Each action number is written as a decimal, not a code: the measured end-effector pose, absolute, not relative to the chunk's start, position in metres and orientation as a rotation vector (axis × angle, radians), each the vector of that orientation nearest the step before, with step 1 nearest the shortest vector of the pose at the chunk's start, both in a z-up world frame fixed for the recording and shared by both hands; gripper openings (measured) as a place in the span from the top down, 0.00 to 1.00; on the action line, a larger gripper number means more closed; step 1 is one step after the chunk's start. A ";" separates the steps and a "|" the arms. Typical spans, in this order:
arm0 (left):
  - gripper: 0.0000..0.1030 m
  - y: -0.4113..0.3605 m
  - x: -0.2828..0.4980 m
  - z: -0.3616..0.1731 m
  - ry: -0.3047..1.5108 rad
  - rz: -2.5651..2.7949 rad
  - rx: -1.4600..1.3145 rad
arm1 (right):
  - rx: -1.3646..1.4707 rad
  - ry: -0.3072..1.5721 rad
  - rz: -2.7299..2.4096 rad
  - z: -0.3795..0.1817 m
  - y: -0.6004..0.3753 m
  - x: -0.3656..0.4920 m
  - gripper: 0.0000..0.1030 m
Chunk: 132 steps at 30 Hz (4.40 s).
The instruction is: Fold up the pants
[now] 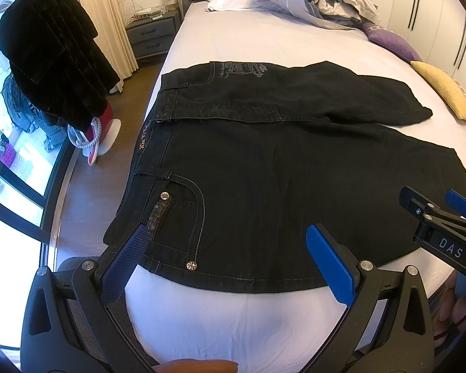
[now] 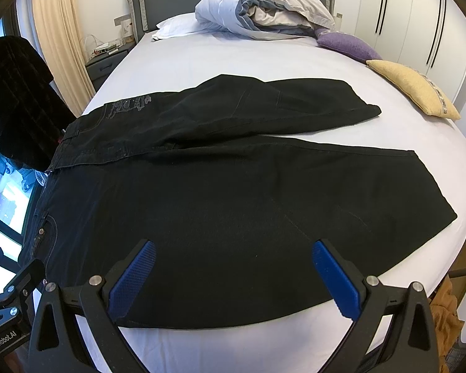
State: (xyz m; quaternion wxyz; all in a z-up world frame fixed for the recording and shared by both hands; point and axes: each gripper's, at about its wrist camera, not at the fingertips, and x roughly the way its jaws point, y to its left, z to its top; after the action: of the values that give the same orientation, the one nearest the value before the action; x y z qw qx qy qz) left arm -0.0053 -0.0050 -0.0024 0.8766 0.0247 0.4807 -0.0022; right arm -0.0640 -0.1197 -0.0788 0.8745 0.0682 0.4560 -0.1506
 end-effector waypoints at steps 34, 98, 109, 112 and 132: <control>0.00 0.002 0.002 -0.014 1.032 -0.043 0.018 | 0.155 0.966 -0.254 -0.088 -0.114 -0.063 0.00; 0.93 0.036 0.319 -0.046 0.834 -0.730 0.712 | -0.629 1.249 0.847 -0.095 -0.123 0.351 0.54; 0.93 0.044 0.308 -0.042 0.847 -0.691 0.701 | -0.568 1.263 0.790 -0.071 -0.134 0.342 0.95; 0.96 0.043 0.307 -0.040 0.853 -0.681 0.694 | -0.533 1.245 0.754 -0.064 -0.138 0.331 0.96; 0.98 0.048 0.253 -0.012 0.850 -0.690 0.606 | -0.338 1.087 0.649 -0.018 -0.154 0.231 0.97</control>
State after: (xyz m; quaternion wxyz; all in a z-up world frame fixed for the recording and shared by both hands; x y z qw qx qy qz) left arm 0.2525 0.0476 -0.0118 0.8106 0.2835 0.3980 -0.3227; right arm 0.2313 -0.1542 -0.0184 0.7930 -0.1574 0.5053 0.3018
